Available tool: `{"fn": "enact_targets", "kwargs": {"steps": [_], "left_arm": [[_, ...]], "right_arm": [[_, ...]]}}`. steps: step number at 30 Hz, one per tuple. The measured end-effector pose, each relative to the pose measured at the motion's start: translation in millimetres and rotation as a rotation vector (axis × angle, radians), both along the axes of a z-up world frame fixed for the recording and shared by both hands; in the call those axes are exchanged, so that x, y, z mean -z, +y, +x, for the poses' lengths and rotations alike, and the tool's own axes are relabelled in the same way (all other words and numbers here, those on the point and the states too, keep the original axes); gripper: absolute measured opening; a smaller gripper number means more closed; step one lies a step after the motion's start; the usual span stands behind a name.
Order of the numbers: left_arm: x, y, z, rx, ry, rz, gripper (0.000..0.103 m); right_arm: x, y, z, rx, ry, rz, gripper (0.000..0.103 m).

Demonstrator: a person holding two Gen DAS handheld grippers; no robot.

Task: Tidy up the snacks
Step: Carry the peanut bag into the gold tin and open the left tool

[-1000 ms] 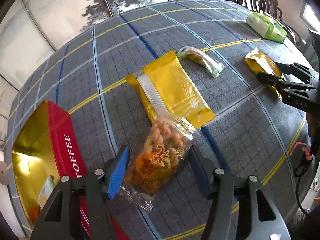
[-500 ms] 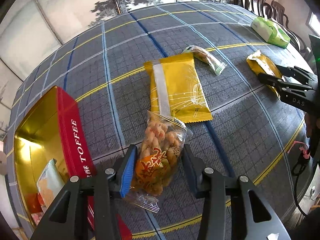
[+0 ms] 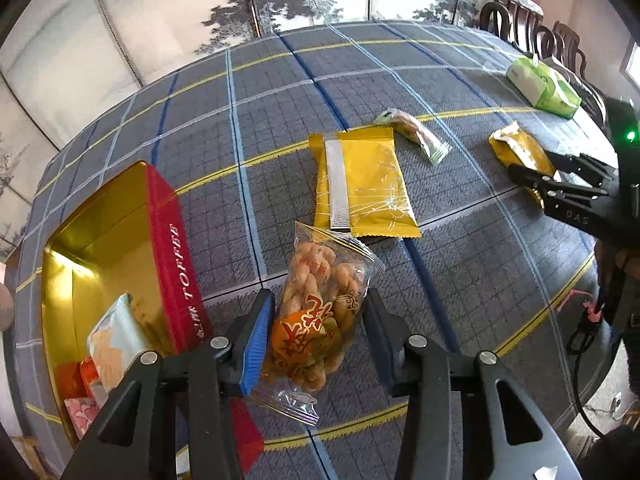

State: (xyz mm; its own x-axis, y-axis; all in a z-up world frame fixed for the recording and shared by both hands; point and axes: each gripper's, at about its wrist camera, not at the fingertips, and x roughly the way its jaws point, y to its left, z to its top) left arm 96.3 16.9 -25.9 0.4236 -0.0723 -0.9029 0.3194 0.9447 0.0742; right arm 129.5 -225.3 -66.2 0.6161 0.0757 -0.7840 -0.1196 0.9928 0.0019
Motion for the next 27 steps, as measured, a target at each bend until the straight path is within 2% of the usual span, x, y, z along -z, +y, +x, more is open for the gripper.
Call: {"fn": "enact_targets", "kwargs": {"steps": [9,17,22,27], "left_arm": [[-35,22,-9,-0.093,-0.069,-0.049,0.041],[-67,82,-19,-0.279,-0.126,-0.087,0.041],[-67,128,-25,-0.399,-0.113,-0.093,0.041],[-51,159,-32,-0.495,-0.069,-0.066,0.041]], "right_arm": [[0,0,0,0.0,0.0,0.0,0.062],[0,0,0,0.0,0.0,0.0,0.062],[0,0,0,-0.001,0.0,0.0,0.062],[0,0,0,-0.001,0.0,-0.001,0.062]]}}
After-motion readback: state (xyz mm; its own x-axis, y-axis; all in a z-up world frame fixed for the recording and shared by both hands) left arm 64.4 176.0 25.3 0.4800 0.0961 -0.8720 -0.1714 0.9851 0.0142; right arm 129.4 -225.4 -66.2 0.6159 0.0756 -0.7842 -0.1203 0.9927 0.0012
